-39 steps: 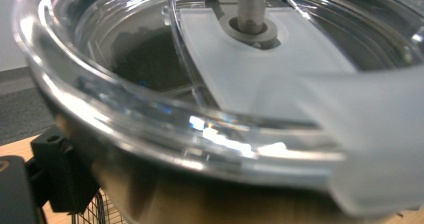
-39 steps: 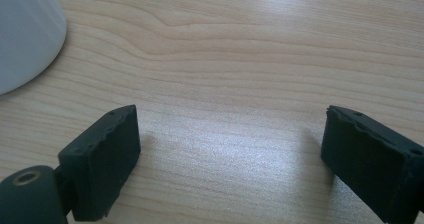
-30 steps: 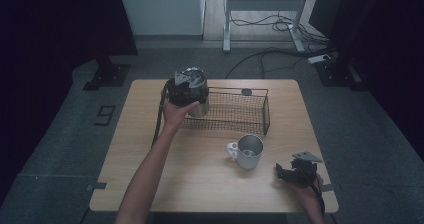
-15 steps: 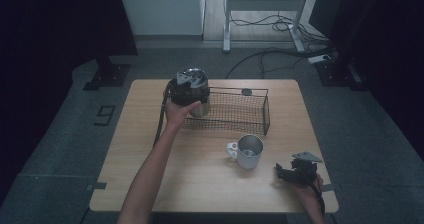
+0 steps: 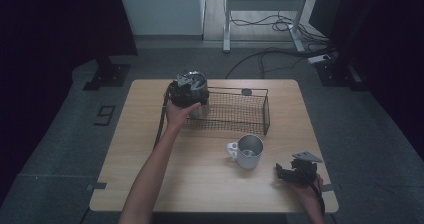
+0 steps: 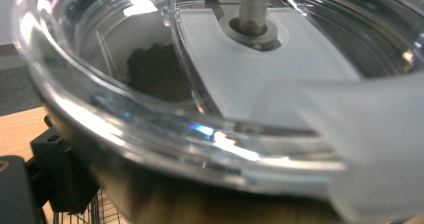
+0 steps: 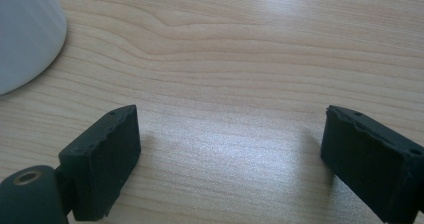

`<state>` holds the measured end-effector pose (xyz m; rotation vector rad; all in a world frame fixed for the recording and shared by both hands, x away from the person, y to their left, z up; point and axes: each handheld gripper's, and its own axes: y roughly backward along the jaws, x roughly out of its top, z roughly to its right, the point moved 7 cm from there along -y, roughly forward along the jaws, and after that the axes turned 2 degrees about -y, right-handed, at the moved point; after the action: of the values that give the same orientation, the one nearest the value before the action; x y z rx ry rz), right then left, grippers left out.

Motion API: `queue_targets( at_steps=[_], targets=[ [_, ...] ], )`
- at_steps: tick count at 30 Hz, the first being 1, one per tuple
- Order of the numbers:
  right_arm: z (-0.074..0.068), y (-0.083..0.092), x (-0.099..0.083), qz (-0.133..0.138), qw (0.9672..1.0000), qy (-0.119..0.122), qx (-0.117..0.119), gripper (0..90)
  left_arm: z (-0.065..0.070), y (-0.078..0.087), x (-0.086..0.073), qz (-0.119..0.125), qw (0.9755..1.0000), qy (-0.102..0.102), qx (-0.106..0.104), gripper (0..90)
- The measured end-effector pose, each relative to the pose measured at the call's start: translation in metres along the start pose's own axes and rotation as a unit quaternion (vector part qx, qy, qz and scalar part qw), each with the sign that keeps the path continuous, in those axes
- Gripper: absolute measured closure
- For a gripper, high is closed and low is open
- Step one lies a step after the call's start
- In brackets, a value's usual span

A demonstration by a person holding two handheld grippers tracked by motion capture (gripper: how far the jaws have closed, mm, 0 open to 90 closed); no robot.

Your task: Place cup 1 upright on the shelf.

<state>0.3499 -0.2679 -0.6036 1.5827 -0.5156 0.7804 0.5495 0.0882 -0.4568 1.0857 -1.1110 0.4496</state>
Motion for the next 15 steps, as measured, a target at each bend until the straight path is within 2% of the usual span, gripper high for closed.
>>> queue_targets(
  at_steps=[15],
  targets=[
    [0.0,0.0,0.0,0.0,1.0,0.0,0.0,8.7,-0.003,-0.007,-0.015,-0.013,0.9999,0.007,0.001,3.9]
  ],
)
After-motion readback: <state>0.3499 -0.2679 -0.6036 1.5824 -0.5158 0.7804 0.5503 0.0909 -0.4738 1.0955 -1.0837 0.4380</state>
